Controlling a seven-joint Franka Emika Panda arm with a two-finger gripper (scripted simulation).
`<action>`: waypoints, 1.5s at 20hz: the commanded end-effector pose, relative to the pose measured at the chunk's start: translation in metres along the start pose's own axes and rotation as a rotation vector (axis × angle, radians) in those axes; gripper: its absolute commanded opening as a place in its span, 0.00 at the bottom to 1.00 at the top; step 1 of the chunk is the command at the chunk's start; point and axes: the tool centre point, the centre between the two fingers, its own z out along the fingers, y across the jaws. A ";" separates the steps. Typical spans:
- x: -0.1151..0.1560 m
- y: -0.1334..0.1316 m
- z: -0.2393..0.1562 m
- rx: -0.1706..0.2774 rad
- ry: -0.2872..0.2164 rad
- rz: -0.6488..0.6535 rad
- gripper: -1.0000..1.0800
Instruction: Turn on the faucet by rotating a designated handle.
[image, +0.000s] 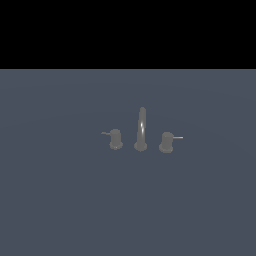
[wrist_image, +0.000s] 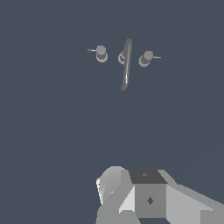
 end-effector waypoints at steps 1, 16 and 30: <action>0.002 -0.004 0.005 0.001 0.000 0.022 0.00; 0.036 -0.054 0.069 0.011 -0.001 0.294 0.00; 0.091 -0.099 0.141 0.026 -0.001 0.600 0.00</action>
